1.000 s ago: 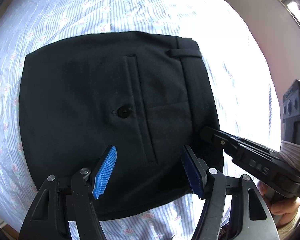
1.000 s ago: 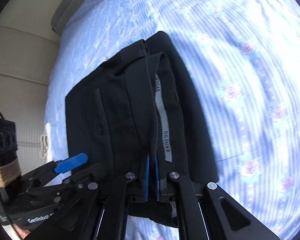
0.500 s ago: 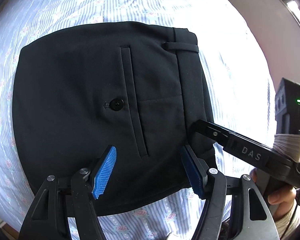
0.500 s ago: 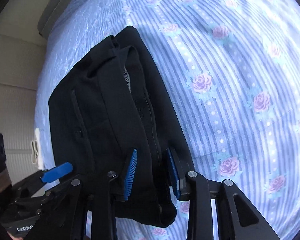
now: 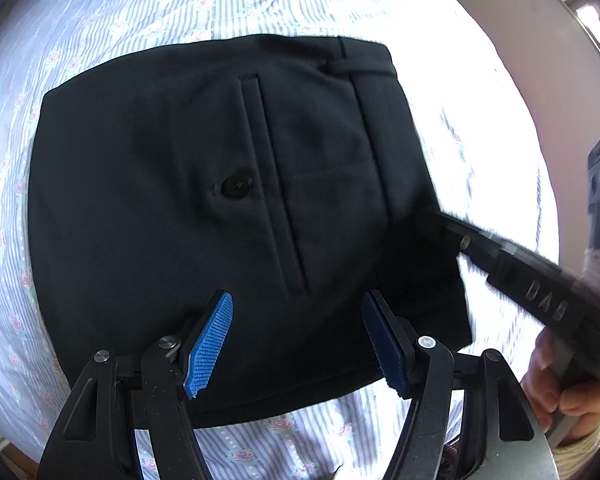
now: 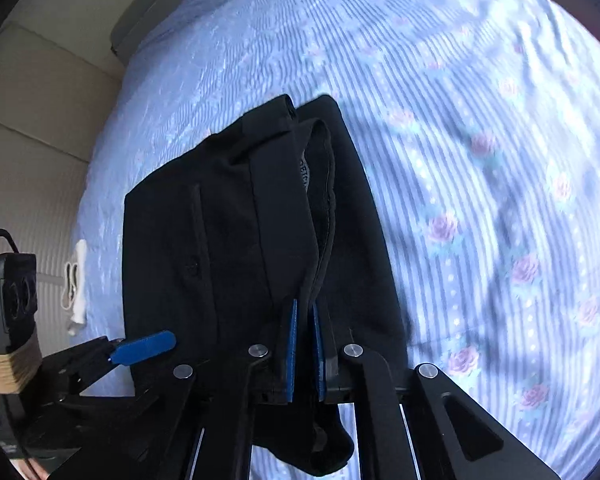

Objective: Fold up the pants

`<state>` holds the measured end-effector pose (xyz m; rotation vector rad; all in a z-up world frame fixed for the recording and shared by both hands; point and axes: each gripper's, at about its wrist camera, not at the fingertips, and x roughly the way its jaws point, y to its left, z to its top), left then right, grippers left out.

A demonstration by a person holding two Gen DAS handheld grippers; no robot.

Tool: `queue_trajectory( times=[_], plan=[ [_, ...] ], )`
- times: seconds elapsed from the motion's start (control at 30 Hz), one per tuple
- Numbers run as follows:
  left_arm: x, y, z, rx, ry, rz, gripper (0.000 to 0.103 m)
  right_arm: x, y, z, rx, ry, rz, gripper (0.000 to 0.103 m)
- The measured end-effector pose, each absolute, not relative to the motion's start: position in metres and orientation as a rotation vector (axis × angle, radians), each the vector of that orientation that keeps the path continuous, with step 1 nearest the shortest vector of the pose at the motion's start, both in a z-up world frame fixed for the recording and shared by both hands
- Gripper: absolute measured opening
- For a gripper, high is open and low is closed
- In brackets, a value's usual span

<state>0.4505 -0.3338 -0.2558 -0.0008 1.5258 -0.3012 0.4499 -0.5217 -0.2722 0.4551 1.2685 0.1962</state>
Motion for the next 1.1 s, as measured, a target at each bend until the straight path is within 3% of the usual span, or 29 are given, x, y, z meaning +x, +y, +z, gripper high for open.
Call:
queue_trajectory(
  times=[0.37,0.57,0.63,0.7,0.9,1.1],
  plan=[
    [0.458,-0.327,-0.245,-0.013,1.498,-0.262,0.070,0.460,-0.549,-0.302,0.406,1.325,0.071,0.012],
    [0.451,-0.307,-0.240,-0.023,1.482,-0.231,0.071,0.435,-0.566,-0.275,0.312,1.302,-0.111,0.040],
    [0.445,-0.298,-0.235,-0.036,1.467,-0.218,0.071,0.421,-0.574,-0.258,0.366,1.252,-0.114,0.059],
    [0.438,-0.292,-0.227,-0.043,1.443,-0.206,0.071,0.403,-0.579,-0.239,0.416,1.198,-0.108,0.067],
    [0.416,-0.286,-0.195,-0.007,1.329,-0.153,0.080,0.362,-0.566,-0.219,0.534,1.131,-0.053,0.074],
    [0.395,-0.288,-0.189,0.060,1.296,-0.140,0.081,0.339,-0.536,-0.259,0.712,1.113,-0.006,0.075]
  ],
)
